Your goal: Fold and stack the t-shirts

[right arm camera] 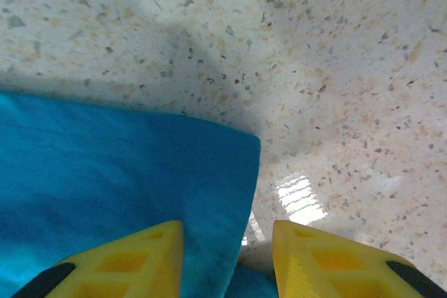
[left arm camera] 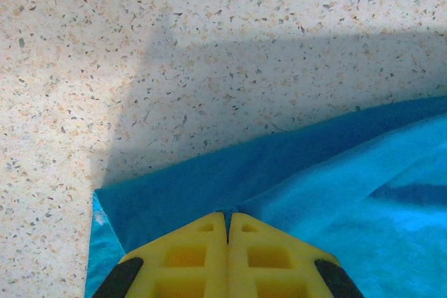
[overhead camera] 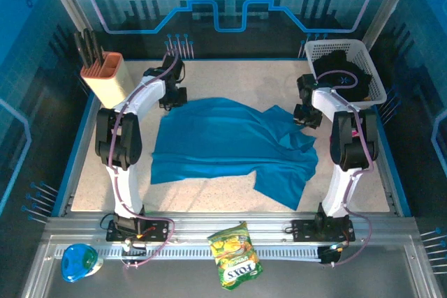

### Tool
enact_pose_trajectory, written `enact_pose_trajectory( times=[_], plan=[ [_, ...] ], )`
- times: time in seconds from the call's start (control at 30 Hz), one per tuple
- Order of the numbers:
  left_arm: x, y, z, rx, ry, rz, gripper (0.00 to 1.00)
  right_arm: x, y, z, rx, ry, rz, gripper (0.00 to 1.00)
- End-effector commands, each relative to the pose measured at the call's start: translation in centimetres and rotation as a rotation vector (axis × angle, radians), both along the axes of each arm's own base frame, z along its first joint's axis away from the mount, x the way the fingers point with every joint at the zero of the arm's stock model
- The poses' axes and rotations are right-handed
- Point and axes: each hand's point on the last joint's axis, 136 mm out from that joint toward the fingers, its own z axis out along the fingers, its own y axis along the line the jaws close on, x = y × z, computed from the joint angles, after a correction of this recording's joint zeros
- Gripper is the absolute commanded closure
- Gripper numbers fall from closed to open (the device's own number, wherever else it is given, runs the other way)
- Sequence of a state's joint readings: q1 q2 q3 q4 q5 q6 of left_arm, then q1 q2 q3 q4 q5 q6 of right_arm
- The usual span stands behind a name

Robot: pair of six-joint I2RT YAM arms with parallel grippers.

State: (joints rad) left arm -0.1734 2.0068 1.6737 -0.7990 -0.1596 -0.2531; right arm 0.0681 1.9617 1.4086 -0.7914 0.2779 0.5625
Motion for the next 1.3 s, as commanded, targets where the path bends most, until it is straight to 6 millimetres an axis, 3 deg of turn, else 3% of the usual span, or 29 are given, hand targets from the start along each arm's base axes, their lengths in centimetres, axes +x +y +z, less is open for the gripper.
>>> enact_pose_trajectory(
  times=[0.0,0.13,0.3,0.63,0.7,0.8,0.83,0.9,1.0,1.13,1.27],
  plan=[
    [-0.2,-0.1,1.1,-0.005,-0.023,-0.018,1.00,0.8,-0.6,-0.5,-0.008,-0.008,-0.051,0.59],
    [-0.1,-0.2,1.0,-0.008,-0.024,-0.021,1.00,0.8,-0.7,-1.6,-0.006,0.002,-0.068,0.54],
    [-0.1,-0.1,1.1,-0.006,-0.029,-0.023,1.00,1.6,-0.6,-2.1,-0.005,0.000,-0.076,0.58],
    [-0.2,-0.1,0.5,-0.004,-0.019,-0.027,1.00,2.0,-0.3,-4.0,0.012,0.035,-0.065,0.76],
    [-0.2,-0.1,0.4,-0.003,-0.017,-0.030,1.00,2.2,-0.1,-4.2,0.020,0.040,-0.056,0.82],
    [-0.2,-0.2,0.5,-0.002,-0.017,-0.030,1.00,2.8,0.1,-3.9,0.027,0.027,-0.037,0.99],
    [-0.3,-0.1,0.5,-0.002,-0.018,-0.029,1.00,3.1,0.1,-3.6,0.029,0.019,-0.025,1.00],
    [-0.3,-0.1,1.0,-0.003,-0.029,-0.026,1.00,3.8,0.4,-2.5,0.040,-0.009,0.006,1.00],
    [-0.2,-0.1,3.0,-0.017,-0.074,-0.014,1.00,5.1,1.4,0.7,0.060,-0.097,0.083,1.00],
    [-0.7,-0.4,8.8,-0.057,-0.189,0.005,1.00,5.7,3.0,8.2,0.059,-0.272,0.206,1.00],
    [-2.7,-0.1,16.2,-0.103,-0.326,0.032,1.00,4.1,4.2,16.7,0.039,-0.472,0.310,1.00]
  ],
)
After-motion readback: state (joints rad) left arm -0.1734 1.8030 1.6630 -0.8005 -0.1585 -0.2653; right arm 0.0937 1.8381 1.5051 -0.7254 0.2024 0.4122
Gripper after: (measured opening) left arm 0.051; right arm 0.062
